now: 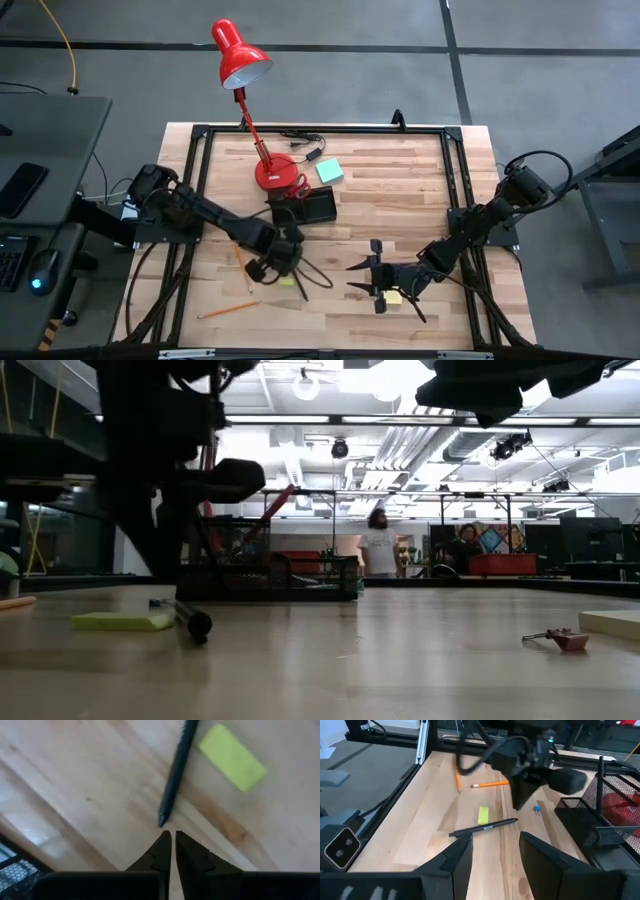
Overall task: Pick and place office supplies into organizer
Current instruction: Put the black pen into the desk organizer
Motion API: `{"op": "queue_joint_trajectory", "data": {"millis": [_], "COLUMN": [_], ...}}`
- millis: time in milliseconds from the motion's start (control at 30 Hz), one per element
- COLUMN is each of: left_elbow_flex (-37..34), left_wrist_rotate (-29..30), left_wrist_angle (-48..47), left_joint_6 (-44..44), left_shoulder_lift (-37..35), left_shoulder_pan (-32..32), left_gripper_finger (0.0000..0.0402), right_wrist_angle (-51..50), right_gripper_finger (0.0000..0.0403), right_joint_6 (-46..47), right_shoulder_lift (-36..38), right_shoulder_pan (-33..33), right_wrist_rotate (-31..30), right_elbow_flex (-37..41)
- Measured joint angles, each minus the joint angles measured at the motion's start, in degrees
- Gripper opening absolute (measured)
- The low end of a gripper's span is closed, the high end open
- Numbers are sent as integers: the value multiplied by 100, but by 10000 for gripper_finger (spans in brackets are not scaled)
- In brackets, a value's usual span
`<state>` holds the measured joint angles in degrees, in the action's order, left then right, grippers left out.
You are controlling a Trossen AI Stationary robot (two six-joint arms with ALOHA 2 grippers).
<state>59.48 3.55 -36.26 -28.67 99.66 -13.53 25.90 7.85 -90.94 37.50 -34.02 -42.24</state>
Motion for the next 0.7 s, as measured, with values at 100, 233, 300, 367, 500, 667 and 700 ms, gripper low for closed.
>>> {"op": "queue_joint_trajectory", "data": {"millis": [100,233,300,367,500,667,700], "left_elbow_flex": [19,97,98,98,98,98,98], "left_wrist_rotate": [75,393,476,590,580,474,343], "left_wrist_angle": [50,196,357,479,639,1133,1290], "left_joint_6": [-103,-87,-111,-139,-117,-358,-403], "left_shoulder_lift": [-2,-2,-2,-2,-2,-2,-2], "left_shoulder_pan": [-298,-597,-678,-746,-775,-821,-846], "left_gripper_finger": [49,100,125,146,170,171,169], "right_wrist_angle": [-2,-1,-3,-1,85,106,100], "right_gripper_finger": [152,152,152,152,152,152,152], "right_joint_6": [36,150,243,265,233,219,217], "right_shoulder_lift": [-60,-216,-293,-331,-354,-354,-354], "right_shoulder_pan": [-38,-112,-146,-156,-153,-153,-160], "right_wrist_rotate": [13,17,21,98,215,239,234], "right_elbow_flex": [0,0,0,0,0,0,0]}}
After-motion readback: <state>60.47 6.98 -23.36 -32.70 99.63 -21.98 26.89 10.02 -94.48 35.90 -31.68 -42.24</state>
